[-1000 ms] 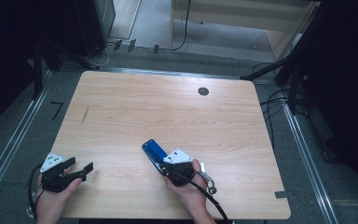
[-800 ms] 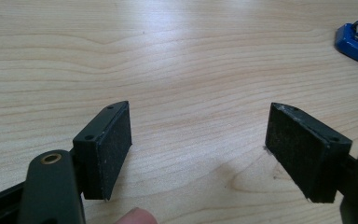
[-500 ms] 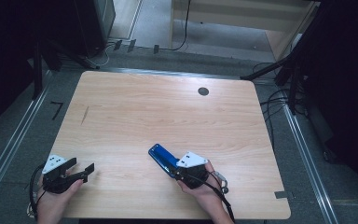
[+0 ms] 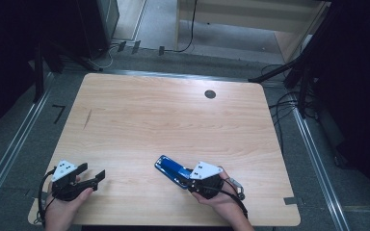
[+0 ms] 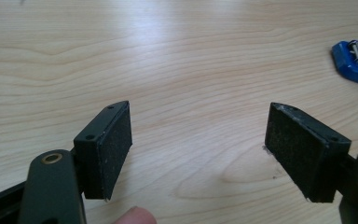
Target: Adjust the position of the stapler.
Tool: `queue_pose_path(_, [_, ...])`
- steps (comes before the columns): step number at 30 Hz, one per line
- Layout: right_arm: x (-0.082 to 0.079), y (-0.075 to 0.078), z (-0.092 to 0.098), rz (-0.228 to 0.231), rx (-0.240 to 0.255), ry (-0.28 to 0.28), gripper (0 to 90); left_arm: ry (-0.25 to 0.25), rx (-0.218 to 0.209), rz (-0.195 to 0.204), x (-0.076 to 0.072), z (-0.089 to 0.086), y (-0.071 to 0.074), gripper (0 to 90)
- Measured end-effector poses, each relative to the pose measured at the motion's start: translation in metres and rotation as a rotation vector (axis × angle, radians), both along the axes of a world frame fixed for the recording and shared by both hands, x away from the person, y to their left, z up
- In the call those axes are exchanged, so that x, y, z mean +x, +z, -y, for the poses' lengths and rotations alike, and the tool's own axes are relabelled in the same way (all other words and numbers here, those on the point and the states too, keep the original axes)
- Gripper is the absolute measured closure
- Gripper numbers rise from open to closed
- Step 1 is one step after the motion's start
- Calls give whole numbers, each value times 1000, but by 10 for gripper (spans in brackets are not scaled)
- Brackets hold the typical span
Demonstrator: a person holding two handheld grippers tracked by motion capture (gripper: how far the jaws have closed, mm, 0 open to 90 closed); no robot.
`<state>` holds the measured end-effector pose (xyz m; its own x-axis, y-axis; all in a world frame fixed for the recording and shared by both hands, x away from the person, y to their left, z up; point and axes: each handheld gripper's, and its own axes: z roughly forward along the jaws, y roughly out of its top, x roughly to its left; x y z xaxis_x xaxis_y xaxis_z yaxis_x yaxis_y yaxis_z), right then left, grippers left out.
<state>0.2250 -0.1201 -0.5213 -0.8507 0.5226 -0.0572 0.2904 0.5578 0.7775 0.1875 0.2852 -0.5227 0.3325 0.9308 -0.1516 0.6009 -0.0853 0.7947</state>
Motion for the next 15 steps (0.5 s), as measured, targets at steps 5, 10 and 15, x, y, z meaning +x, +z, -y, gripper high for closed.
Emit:
queue_pose_path(5, [-1,-2,7,-14,28,21,667,-47,-3,6,1,17,0,242])
queue_pose_path(10, [-3,3,16,-22,146,-37,488,-96,-18,-1,1,36,-2,279])
queue_pose_path(15, [-13,13,30,-6,200,-62,478,-162,-29,4,0,60,-2,417])
